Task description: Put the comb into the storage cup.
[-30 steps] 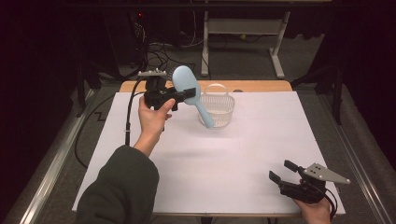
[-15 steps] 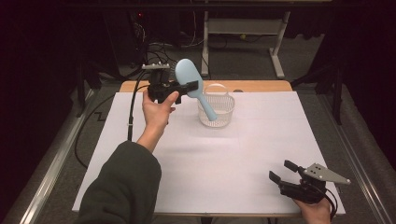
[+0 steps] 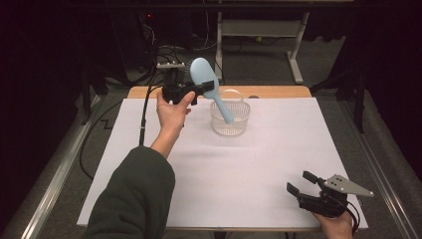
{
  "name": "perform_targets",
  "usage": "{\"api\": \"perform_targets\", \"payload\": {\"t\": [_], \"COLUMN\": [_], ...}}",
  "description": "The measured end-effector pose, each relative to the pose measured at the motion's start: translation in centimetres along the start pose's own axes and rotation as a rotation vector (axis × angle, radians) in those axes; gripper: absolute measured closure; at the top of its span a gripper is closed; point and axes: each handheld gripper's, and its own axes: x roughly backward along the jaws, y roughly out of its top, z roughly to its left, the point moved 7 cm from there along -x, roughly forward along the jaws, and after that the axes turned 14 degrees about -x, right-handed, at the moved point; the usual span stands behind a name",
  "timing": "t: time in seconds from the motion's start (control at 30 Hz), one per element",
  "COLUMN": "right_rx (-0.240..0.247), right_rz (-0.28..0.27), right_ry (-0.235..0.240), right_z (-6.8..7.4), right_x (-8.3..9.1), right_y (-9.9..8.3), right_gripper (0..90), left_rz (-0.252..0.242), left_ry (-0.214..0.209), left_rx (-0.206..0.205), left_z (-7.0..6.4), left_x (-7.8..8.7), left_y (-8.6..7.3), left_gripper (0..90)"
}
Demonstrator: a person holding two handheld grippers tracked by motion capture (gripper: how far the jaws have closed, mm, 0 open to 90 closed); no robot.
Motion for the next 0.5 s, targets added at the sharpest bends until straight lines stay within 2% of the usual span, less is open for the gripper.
{"api": "perform_targets", "payload": {"t": [0.5], "right_rx": [-0.004], "right_rz": [-0.003], "right_ry": [0.0], "right_z": [0.0], "right_x": [0.03], "right_y": [0.03], "right_gripper": [23.8], "left_rz": [-0.023], "left_ry": [0.027], "left_rx": [0.019], "left_z": [0.78], "left_x": [-0.82], "left_y": [-0.11], "left_gripper": [55.9]}}
